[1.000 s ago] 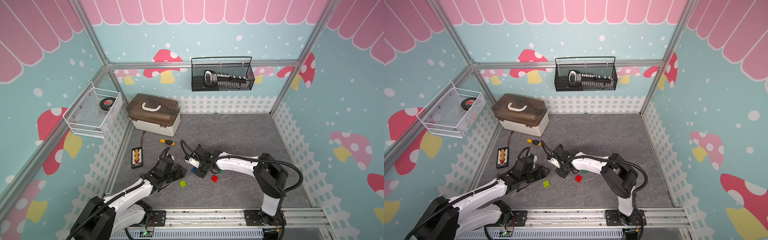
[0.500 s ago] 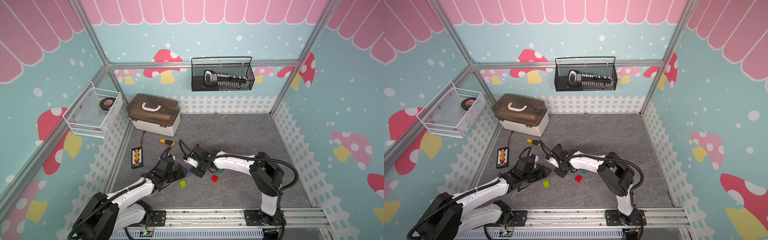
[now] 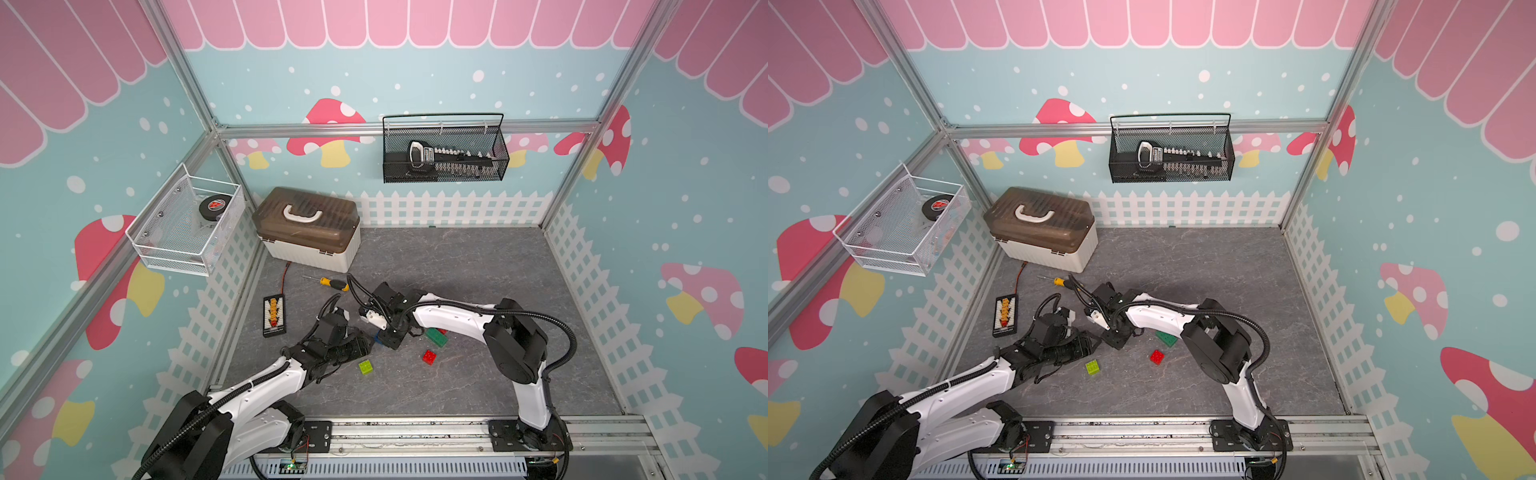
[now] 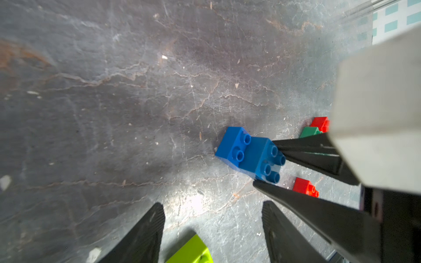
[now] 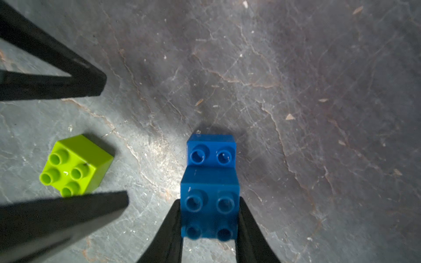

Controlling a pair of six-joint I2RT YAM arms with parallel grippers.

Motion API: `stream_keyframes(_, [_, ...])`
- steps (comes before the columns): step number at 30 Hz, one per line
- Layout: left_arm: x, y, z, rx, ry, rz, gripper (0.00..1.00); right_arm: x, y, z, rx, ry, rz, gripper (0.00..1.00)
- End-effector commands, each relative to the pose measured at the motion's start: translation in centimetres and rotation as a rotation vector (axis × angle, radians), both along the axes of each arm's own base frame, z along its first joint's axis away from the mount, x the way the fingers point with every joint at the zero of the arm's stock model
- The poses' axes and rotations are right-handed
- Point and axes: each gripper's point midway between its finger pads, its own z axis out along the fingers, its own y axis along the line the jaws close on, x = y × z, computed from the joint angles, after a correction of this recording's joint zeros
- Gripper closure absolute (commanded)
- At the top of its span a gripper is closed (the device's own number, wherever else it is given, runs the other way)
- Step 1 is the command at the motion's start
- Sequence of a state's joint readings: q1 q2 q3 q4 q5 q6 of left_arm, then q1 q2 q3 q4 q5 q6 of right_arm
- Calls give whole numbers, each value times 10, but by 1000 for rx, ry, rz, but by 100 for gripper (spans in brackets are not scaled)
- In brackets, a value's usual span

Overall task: Assemble the letter y with lego
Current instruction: Assemble the lego brick with the lego brick.

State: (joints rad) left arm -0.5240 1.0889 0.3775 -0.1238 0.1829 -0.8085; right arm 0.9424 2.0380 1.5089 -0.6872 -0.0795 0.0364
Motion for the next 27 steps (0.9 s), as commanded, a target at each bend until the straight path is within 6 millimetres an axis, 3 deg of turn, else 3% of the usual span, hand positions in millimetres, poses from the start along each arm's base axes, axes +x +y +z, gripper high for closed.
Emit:
stream_keyframes(1, [-4, 7, -5, 13, 9, 32, 31, -19, -29, -33, -156, 104, 18, 77])
stream_keyframes(11, [-6, 12, -4, 25, 5, 41, 31, -11, -22, -29, -164, 98, 15, 76])
stream_keyframes(20, [-9, 17, -2, 33, 4, 51, 31, 19, -5, -19, -135, 37, -21, 74])
stream_keyframes(24, [-10, 19, 1, 36, -2, 56, 31, 27, 1, -16, -131, 22, -25, 69])
stream_keyframes(27, [-11, 20, 2, 37, -3, 58, 31, 32, 6, -7, -114, 3, -28, 60])
